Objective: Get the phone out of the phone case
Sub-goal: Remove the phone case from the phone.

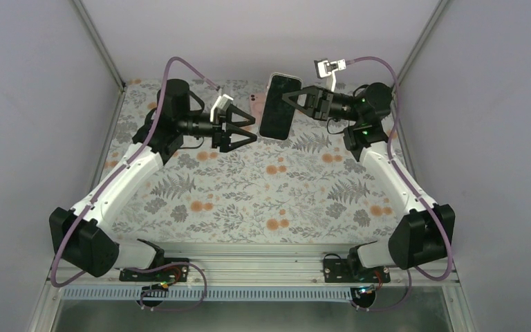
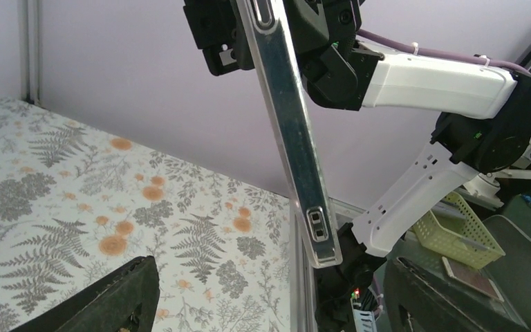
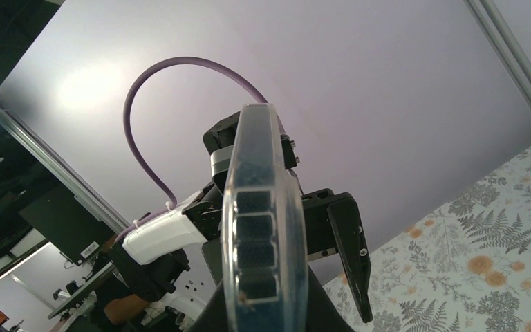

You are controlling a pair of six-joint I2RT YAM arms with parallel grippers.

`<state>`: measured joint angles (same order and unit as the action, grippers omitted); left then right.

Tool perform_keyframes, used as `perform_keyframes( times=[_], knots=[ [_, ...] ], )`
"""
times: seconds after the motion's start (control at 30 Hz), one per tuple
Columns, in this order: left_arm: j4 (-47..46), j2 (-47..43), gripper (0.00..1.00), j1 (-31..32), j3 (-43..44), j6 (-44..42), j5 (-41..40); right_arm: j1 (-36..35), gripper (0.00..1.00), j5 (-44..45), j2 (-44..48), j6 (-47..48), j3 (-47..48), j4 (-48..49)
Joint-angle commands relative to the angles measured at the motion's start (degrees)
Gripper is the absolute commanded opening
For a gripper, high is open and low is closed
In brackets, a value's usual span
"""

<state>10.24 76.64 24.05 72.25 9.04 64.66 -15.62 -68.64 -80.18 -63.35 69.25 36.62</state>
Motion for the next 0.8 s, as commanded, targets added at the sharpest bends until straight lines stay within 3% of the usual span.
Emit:
perform_keyframes(
  times=[0.0,0.37,0.77],
  knots=[
    [-2.5,0.0,0.79,0.8,0.4,0.7,-1.3,0.2,0.04,0.5,2.8,2.1,0.0,0.8],
    [-2.3,0.8,0.68,0.8,0.6,1.3,-4.5,-0.4,0.04,0.5,3.1,1.8,-0.5,1.9],
    [-6.4,1.2,0.68,1.1,-0.8,4.1,1.7,-0.7,0.04,0.8,2.2,1.9,-0.4,1.8]
  ],
)
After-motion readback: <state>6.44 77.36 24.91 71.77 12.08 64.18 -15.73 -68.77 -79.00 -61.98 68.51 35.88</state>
